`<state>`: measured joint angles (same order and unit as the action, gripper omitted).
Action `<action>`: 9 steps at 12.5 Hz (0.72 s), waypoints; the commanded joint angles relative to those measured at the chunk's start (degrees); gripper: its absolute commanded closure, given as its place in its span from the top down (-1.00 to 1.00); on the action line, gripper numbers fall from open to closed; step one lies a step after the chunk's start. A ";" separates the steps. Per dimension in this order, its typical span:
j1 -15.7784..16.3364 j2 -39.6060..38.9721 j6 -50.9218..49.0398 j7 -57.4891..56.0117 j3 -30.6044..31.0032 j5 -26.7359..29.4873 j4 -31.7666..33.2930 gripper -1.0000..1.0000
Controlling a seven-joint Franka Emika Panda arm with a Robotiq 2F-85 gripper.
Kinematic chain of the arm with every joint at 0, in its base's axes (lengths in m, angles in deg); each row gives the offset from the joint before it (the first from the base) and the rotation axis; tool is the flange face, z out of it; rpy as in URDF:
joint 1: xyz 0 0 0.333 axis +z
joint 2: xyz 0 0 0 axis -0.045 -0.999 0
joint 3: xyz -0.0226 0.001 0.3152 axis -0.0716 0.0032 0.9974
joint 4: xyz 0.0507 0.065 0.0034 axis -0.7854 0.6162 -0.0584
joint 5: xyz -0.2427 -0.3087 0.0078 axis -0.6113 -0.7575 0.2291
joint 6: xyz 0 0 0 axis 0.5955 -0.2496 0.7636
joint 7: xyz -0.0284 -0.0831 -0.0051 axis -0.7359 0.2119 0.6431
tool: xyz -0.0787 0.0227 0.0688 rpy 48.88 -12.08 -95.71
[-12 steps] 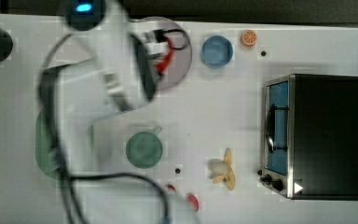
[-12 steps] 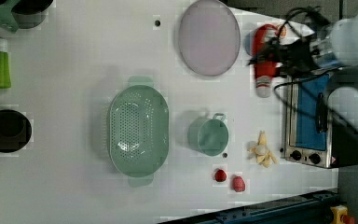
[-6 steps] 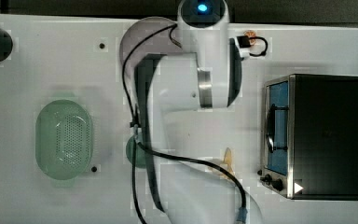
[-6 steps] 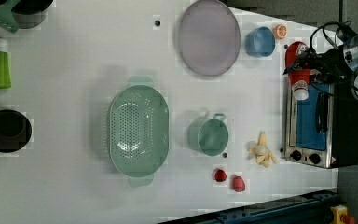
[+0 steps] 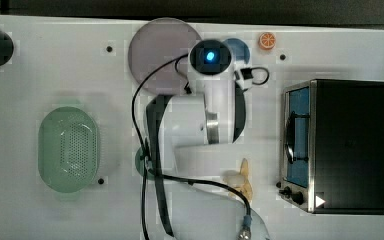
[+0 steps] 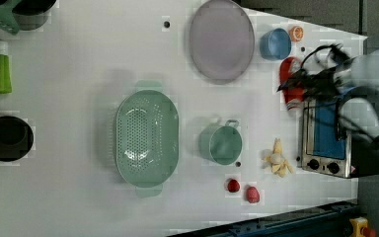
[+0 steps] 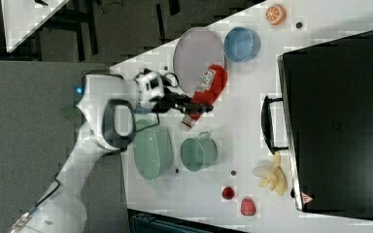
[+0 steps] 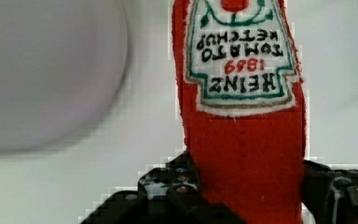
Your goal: Pick ketchup from strainer and place it on the table
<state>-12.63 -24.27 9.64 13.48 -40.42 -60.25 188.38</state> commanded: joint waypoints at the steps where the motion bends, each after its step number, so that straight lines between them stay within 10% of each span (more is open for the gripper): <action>1: -1.01 2.01 10.22 -3.18 0.98 0.34 6.93 0.21; 9: -2.08 -1.03 18.99 -2.82 0.86 0.34 16.42 0.46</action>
<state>-13.45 -25.29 28.35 12.75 -39.89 -60.00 205.16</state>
